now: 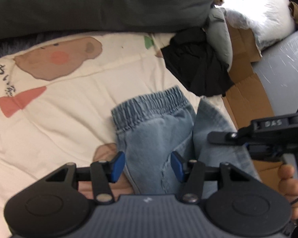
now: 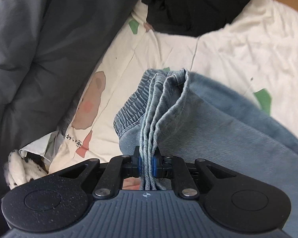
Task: Fold clothes
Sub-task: 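Lower the hem onto the waistband and open the right gripper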
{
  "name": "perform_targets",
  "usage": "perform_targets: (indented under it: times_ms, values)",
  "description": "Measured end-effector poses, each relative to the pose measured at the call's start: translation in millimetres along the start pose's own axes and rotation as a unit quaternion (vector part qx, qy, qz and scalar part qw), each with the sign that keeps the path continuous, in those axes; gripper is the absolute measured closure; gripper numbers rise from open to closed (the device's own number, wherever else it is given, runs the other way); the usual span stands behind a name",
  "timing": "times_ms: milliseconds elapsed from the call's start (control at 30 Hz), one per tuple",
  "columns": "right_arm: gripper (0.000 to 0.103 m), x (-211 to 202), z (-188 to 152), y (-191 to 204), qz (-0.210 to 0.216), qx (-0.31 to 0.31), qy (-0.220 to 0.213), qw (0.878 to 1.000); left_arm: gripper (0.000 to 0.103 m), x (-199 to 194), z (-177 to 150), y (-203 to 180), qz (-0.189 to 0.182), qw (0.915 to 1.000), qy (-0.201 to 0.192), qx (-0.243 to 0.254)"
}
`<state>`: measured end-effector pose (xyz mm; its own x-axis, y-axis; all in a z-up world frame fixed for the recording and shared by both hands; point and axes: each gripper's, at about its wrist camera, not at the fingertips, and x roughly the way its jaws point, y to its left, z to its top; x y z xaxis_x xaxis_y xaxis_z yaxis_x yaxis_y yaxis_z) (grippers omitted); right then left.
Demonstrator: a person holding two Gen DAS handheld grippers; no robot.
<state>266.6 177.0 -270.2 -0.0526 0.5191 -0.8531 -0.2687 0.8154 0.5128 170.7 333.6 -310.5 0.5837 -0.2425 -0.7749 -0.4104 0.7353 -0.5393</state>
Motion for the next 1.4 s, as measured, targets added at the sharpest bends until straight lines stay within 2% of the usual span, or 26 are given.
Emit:
perform_targets:
  times_ms: [100, 200, 333, 567, 633, 667, 700, 867, 967, 1200, 1400]
  values:
    - [0.085, 12, 0, -1, 0.031, 0.013, 0.003, 0.999, 0.049, -6, 2, 7, 0.005, 0.9999, -0.007, -0.014]
    - [0.086, 21, -3, 0, 0.066, 0.026, 0.007, 0.997, 0.049, -5, 2, 14, 0.012, 0.9996, -0.007, -0.024]
    - [0.085, 21, -7, 6, 0.072, 0.001, 0.006, 0.997, 0.049, -7, 2, 20, 0.027, 0.9992, -0.013, -0.025]
    - [0.081, 13, 8, -13, 0.057, -0.040, -0.011, 0.998, 0.044, -2, -4, 25, 0.043, 0.9990, -0.008, -0.010]
    - [0.074, 10, 15, -16, 0.055, -0.063, -0.017, 0.996, 0.043, 2, -7, 27, 0.044, 0.9990, -0.004, -0.007]
    - [0.060, 9, 18, -17, 0.051, -0.078, -0.020, 0.995, 0.041, 4, -8, 28, 0.042, 0.9991, -0.001, -0.008]
    - [0.053, 8, 20, -18, 0.046, -0.093, -0.024, 0.994, 0.041, 6, -10, 30, 0.041, 0.9991, 0.002, -0.008]
    - [0.044, 11, 30, -20, 0.020, -0.159, -0.030, 0.987, 0.037, 19, -16, 32, 0.028, 0.9995, 0.015, -0.009]
    - [0.043, 16, 34, -19, -0.007, -0.203, -0.036, 0.978, 0.034, 25, -18, 32, 0.026, 0.9995, 0.019, -0.005]
    - [0.046, 33, 49, -24, -0.047, -0.256, -0.041, 0.965, 0.035, 39, -21, 40, 0.032, 0.9993, 0.016, -0.015]
    - [0.048, 49, 56, -20, -0.047, -0.292, -0.026, 0.955, 0.034, 50, -22, 49, 0.018, 0.9992, 0.011, -0.035]
